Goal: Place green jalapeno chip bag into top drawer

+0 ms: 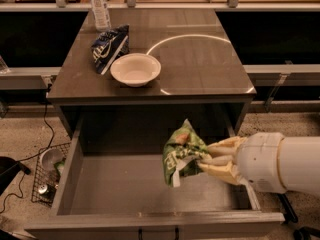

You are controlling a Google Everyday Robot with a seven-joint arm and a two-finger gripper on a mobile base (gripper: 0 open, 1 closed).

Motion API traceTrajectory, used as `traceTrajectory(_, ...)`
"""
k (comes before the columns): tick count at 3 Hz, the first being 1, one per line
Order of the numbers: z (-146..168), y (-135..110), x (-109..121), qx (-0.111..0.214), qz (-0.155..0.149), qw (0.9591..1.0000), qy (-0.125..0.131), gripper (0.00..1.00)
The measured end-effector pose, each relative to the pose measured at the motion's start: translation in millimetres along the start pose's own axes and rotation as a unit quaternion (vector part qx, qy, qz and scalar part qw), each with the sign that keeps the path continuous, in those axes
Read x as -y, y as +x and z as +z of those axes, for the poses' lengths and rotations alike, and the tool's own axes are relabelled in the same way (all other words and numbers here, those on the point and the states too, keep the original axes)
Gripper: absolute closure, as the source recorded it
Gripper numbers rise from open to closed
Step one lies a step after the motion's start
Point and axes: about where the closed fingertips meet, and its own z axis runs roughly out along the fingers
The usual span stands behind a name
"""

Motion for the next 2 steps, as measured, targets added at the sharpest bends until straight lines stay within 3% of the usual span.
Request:
traceTrajectory(1,35,26,-20,-0.012,0.013,0.9996,-0.020,1.00)
traceTrajectory(2,70,59,-18,-0.021,0.042,0.9985,-0.028,1.00)
